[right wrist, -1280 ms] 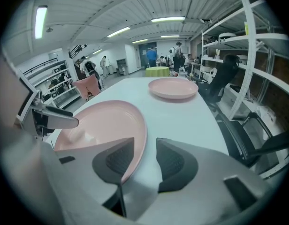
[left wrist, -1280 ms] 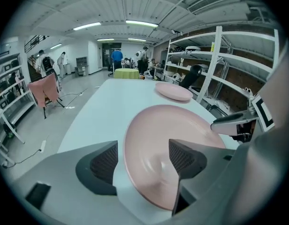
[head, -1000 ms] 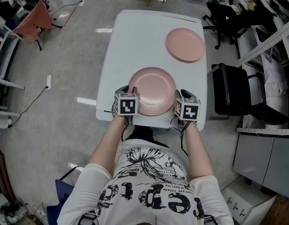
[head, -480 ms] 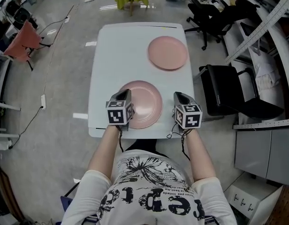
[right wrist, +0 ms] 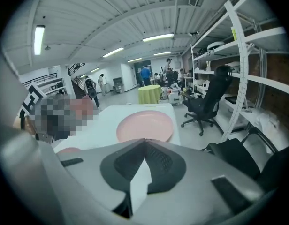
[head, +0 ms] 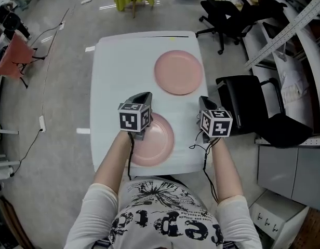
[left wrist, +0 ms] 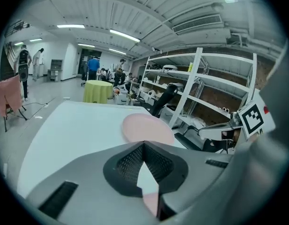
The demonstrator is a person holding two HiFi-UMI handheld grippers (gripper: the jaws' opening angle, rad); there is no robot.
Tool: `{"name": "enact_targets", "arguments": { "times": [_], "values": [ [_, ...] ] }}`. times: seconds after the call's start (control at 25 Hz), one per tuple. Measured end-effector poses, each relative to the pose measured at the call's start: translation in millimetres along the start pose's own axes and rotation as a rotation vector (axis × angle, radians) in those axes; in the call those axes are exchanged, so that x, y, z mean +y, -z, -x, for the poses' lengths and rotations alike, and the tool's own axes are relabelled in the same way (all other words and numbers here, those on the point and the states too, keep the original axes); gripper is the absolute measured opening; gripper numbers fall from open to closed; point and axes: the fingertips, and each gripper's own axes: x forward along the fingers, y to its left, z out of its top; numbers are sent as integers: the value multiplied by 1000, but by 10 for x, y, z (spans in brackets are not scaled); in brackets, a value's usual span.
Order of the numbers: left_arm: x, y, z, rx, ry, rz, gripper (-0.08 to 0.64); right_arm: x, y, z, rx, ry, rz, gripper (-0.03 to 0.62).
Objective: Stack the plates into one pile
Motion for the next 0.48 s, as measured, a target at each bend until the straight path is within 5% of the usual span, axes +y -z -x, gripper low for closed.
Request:
{"name": "enact_targets", "arguments": {
  "times": [0.24,0.48],
  "values": [
    [252,-368,-639,61,6,-11,9,-344,-340,-609,34,52,-14,9],
    [514,-464,-1154,115,-3,43,46,-720,-418,-1110,91,101,-57,114]
  ]
}}
